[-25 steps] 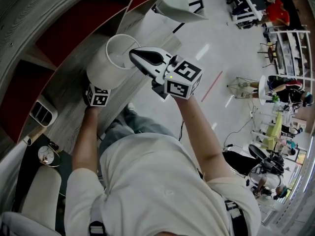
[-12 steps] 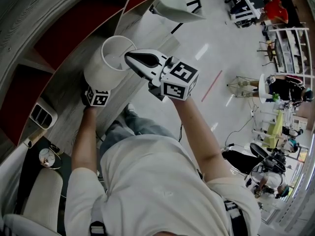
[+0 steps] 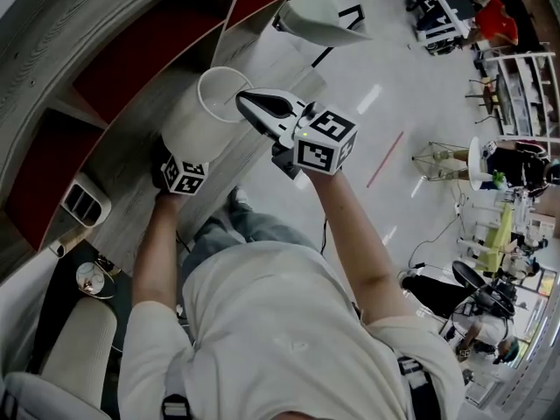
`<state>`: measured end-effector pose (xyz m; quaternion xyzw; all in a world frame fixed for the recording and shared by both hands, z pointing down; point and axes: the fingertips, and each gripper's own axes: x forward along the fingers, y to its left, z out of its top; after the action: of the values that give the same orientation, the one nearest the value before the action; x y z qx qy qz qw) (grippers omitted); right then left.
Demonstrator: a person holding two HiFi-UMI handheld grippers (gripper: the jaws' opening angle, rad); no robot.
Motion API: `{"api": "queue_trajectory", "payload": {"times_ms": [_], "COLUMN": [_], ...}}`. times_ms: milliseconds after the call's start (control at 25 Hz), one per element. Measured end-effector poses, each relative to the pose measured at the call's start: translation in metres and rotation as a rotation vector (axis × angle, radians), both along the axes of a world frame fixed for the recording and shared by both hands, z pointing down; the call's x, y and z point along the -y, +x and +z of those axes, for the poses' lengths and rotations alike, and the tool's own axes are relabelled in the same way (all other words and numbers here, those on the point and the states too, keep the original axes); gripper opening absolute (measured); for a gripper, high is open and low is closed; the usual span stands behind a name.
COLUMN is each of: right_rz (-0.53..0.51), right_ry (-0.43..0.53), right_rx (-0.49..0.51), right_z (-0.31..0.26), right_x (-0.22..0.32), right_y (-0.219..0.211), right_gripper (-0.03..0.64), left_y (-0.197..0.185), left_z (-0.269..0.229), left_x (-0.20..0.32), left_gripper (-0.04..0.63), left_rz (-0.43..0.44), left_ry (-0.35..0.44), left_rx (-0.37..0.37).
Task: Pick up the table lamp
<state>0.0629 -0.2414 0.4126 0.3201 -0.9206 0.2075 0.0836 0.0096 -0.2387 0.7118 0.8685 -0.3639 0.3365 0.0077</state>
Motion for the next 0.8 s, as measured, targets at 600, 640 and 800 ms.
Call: {"api": "queue_trajectory", "payload": {"times_ms": [600,640,800], "right_rz": [-0.045,-0.050,-0.079], "right_ry": [-0.038,-0.041,-0.047], "right_rx": [0.204,0.222,0.295], "right_z": [-0.017,-0.019,-0.032], "right_x": [-0.018,-0.021,-0.028], "right_y": [-0.003,-0.004,-0.013], "right_gripper": [0.029,0.029,0.029], "left_y": [-0.030,-0.033,-0.047], "left_z": [-0.024,-0.027,-0.041], "left_x": [-0.052,-0.056,-0.074], "left_gripper": [0.118,0.118,0.120], "left_rz": [-0.012,-0.006,0.020], "left_ry": [-0.100,-0.111,-0.143], "left_rx": [0.091,0.097,0.130]}}
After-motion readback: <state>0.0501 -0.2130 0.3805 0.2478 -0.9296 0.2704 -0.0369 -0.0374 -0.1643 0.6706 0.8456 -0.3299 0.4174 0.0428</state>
